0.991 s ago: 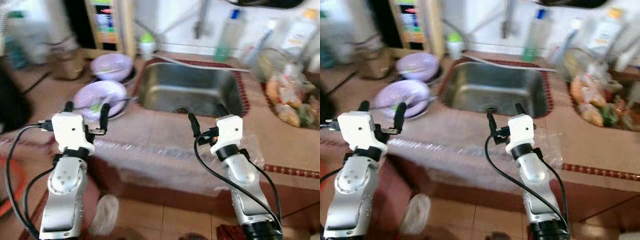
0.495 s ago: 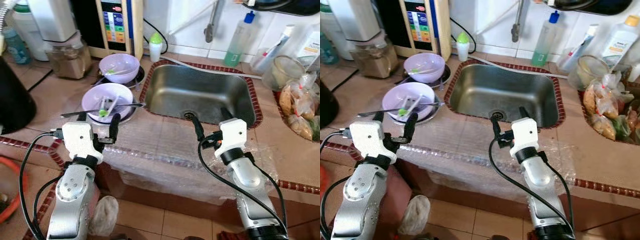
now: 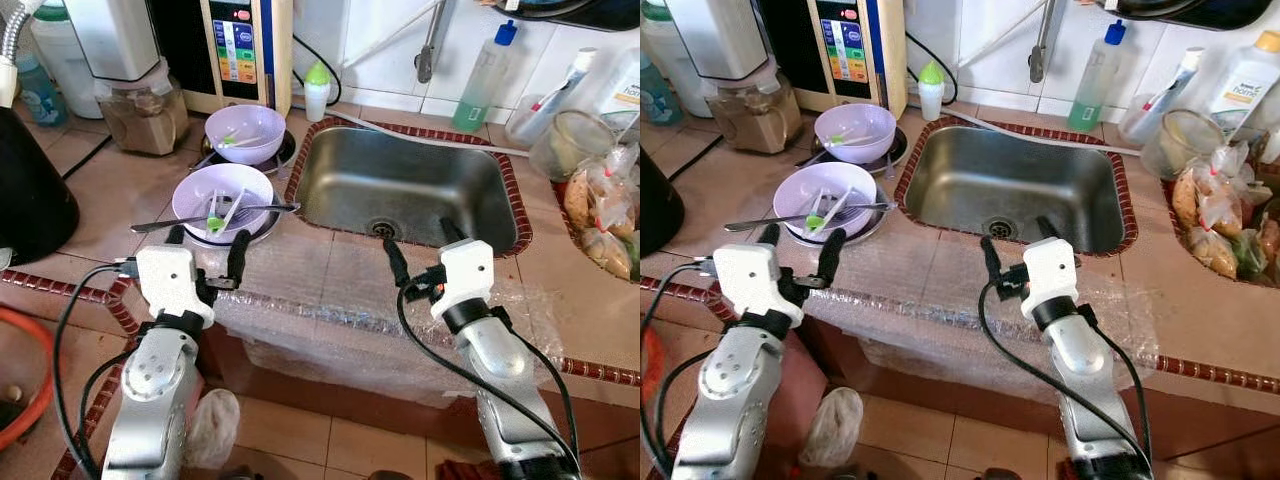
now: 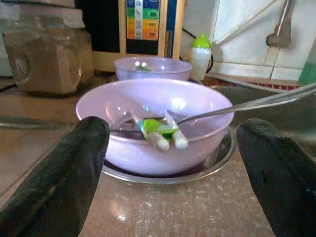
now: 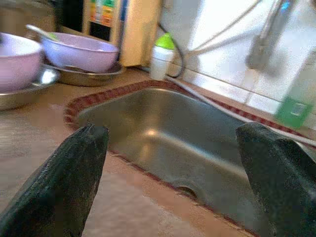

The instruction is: Kitchen organization

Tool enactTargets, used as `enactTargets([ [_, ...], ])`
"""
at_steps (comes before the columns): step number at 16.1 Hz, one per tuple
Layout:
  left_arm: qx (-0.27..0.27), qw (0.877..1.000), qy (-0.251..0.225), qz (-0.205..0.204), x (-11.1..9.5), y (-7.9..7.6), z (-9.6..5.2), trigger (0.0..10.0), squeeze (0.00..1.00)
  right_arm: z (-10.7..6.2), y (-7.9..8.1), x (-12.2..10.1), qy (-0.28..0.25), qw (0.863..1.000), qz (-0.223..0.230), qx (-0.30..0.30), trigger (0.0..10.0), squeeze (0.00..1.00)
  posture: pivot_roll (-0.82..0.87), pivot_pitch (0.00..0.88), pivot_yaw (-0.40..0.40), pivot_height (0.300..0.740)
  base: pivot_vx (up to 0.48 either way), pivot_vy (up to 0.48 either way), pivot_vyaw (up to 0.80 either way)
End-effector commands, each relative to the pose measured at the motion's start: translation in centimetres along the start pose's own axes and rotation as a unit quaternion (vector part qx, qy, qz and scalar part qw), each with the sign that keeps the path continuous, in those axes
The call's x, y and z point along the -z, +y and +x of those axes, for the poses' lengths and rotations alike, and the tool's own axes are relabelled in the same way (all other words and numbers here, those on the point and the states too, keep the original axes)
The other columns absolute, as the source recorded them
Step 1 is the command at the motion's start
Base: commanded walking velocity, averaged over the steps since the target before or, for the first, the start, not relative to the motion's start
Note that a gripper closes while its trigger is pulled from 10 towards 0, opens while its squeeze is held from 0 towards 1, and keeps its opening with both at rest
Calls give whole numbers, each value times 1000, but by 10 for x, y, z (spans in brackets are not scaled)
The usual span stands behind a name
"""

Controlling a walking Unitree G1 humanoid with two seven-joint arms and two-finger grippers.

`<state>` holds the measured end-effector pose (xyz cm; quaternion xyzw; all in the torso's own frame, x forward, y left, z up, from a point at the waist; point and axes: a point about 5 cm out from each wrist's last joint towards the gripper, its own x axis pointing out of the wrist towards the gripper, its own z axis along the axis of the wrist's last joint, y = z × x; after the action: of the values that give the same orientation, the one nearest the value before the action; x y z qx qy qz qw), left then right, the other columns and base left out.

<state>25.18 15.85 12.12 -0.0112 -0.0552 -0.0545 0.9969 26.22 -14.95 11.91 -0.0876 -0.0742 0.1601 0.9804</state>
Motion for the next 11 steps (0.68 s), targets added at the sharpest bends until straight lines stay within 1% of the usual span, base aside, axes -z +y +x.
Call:
enactTargets([
  [1, -2, 1000, -4, 4, 0, 2, 3, 9490, 0, -2, 3, -4, -4, 1000, 9, -22, 10000, 0, -60, 48, -37, 740, 0, 0, 0],
  [2, 1, 1000, -6, 4, 0, 3, 4, 3922, 0, -7, 12, -8, -6, 997, 29, -67, 10000, 0, -76, 56, -37, 740, 0, 0, 0],
  [3, 1, 1000, -6, 5, 1, 3, 5, 3255, 0, -8, 14, -8, -5, 996, 35, -76, 10000, 0, -78, 57, -36, 740, 0, 0, 0],
  [4, 0, 1000, -7, 6, 3, 4, 8, 3176, 0, -10, 19, -9, 0, 994, 53, -96, 10000, 0, -84, 58, -36, 740, 0, 0, 0],
  [7, -2, 1000, -11, 7, 4, 5, 12, 3059, 0, -13, 25, -9, 5, 990, 71, -123, 10000, 0, -87, 57, -35, 740, 0, 0, 0],
  [8, -4, 1000, -16, 8, 4, 5, 15, 2980, 0, -18, 32, -8, 19, 982, 97, -163, 10000, 0, -88, 54, -35, 740, 0, 0, 0],
  [9, -5, 1000, -17, 8, 4, 5, 15, 2980, 0, -19, 33, -8, 21, 980, 97, -170, 10000, 0, -87, 52, -34, 740, 0, 0, 0],
  [10, -7, 1000, -19, 12, 4, 6, 16, 2941, 0, -21, 36, -8, 25, 976, 104, -189, 10000, 0, -85, 52, -35, 740, 0, 0, 0],
  [11, -11, 1000, -21, 18, 5, 7, 17, 3490, 0, -21, 36, -8, 27, 974, 113, -193, 10000, 0, -85, 52, -36, 740, 0, 0, 0],
])
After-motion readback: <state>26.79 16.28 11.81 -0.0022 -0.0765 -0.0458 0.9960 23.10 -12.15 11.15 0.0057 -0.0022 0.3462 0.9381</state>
